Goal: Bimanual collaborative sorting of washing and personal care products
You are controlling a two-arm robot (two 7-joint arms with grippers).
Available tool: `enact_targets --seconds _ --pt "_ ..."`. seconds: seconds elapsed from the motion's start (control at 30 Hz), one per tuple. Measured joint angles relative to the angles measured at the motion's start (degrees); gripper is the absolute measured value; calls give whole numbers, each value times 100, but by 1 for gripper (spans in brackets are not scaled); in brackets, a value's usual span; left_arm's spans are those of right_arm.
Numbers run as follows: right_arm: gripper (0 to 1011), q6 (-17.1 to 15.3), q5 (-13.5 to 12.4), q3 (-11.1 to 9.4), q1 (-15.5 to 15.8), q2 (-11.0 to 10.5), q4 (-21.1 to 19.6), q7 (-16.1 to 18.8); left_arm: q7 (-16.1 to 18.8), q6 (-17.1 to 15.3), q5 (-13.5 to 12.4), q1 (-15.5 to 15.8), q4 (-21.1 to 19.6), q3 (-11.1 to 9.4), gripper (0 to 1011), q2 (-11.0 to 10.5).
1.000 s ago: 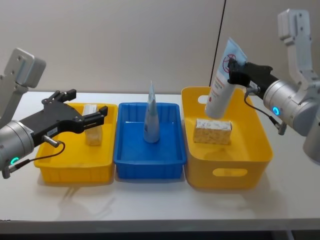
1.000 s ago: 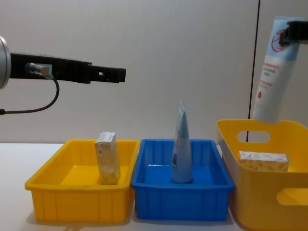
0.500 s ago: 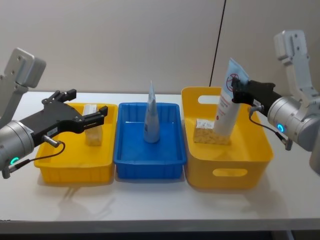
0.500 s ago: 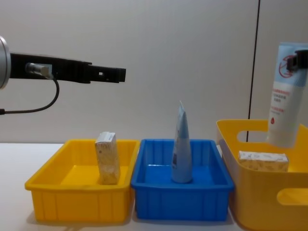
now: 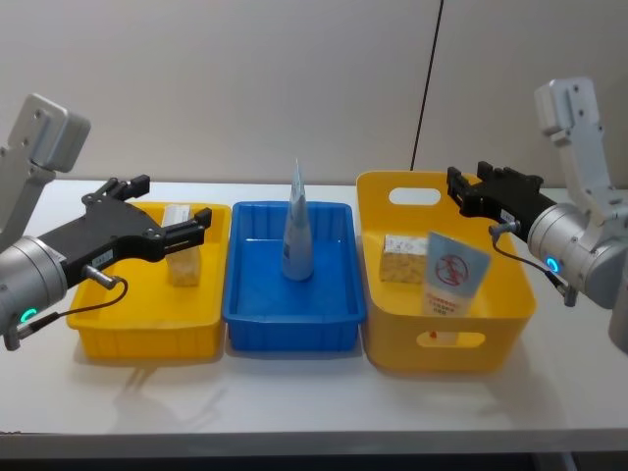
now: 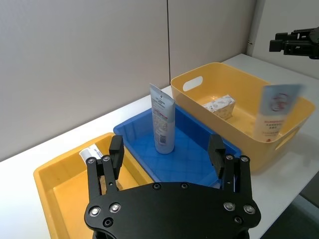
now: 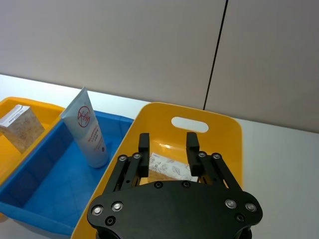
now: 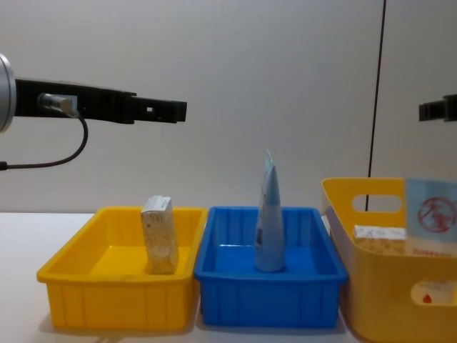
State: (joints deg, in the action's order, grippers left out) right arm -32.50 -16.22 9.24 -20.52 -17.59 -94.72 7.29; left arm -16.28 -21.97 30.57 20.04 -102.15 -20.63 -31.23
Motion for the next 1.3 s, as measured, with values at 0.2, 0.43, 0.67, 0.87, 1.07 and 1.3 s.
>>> enact_targets --seconds 0.2,0.43,0.67,0.87,1.07,1.3 --pt "592 22 24 6 14 -16 18 6 0 0 0 0 0 0 1001 0" --pt "815 33 37 6 27 -19 25 25 0 0 0 0 0 0 1001 0" --pt "1002 41 -60 -11 66 -31 -57 220 0 0 0 0 0 0 1001 0" --pt "1002 46 -236 -17 122 -94 -182 507 0 0 0 0 0 0 1001 0" --pt "1002 42 -422 -15 183 -180 -313 805 0 0 0 0 0 0 1001 0" --pt "1002 0 -668 5 292 -323 -496 1213 0 0 0 0 0 0 1001 0"
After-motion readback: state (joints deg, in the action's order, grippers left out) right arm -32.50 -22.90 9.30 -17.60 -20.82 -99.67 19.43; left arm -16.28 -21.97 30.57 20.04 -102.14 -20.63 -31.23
